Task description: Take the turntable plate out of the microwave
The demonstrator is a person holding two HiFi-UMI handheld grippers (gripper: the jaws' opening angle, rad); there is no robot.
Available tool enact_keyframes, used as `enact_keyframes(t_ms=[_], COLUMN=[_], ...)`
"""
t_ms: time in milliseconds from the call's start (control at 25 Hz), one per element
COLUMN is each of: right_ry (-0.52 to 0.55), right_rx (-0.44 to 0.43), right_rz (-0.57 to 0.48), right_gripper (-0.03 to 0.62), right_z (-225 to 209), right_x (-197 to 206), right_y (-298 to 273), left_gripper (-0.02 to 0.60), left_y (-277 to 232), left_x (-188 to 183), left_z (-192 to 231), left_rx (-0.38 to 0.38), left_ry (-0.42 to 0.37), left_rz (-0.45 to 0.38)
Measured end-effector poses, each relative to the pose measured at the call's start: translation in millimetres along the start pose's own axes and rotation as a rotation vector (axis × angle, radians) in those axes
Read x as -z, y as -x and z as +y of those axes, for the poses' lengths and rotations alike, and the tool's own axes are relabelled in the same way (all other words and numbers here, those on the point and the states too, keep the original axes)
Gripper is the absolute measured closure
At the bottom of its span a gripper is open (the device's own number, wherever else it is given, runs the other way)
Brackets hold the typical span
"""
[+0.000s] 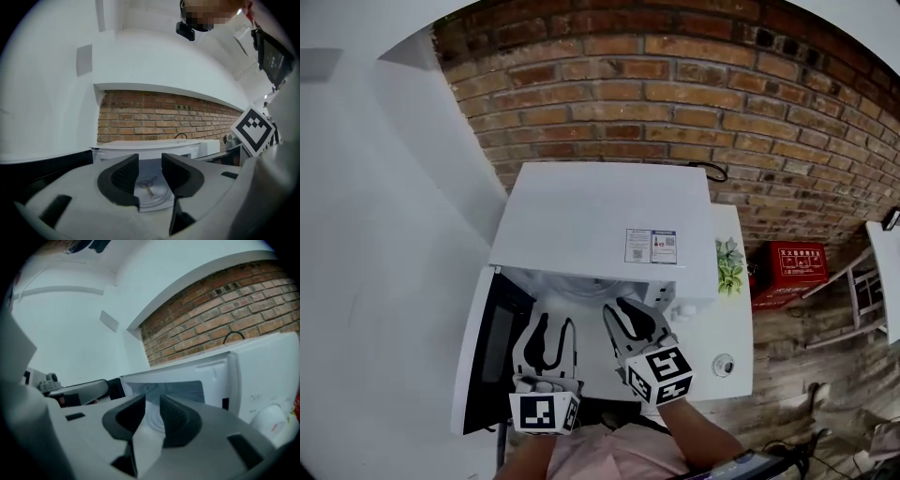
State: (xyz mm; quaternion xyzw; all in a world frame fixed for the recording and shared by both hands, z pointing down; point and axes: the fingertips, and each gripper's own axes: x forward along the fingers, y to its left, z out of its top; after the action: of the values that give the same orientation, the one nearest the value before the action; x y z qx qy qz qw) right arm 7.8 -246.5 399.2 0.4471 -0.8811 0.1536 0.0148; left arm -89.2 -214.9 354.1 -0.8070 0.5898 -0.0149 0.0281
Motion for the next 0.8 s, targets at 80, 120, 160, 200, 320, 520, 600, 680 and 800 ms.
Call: enact_keyframes(t_ms=[80,120,160,200,320,520,600,680,800], right_ry=[0.005,0.005,0.004,0.002,-0.009,-0.004,0.003,0.009,0.001], right_rx=[0.008,0.016,0.024,0.033,0.065,0.128,0.146,0.161,0.180], right_rz=[0.027,0.044,0.062,0.082,0.140,0.207,0.223,0.238,0.249], right_gripper=[0.493,0.491,0.491,0.491,0.491,0.491,0.491,0.491,0.494], right_z=[-0.1,-0.7,-1.5,-2.6,-10.3,-26.9,-32.5,-37.0,-42.0], right_x=[8.5,14.1,20.6,27.9,51.8,86.9,96.7,105.9,114.8], right_y=[-12.4,-18.2,-23.7,-29.0,-44.8,-72.9,-84.4,-94.7,-104.9], left_gripper=[0.426,0.426,0.426,0.425,0.422,0.423,0.423,0.423,0.426], left_y=[-6.4,-9.7,-12.8,-15.9,-25.4,-40.6,-43.8,-43.0,-37.7], left_x=[10.8,16.4,21.9,27.2,44.5,79.7,94.2,105.6,117.5], left_z=[7.5,11.2,14.9,18.6,30.4,39.1,37.5,38.6,41.8], left_rx=[0.007,0.013,0.020,0.027,0.038,0.059,0.070,0.072,0.068], left_ry=[0.014,0.020,0.023,0.023,0.034,0.087,0.118,0.135,0.153], left_rz=[0.012,0.019,0.027,0.035,0.056,0.080,0.123,0.155,0.193])
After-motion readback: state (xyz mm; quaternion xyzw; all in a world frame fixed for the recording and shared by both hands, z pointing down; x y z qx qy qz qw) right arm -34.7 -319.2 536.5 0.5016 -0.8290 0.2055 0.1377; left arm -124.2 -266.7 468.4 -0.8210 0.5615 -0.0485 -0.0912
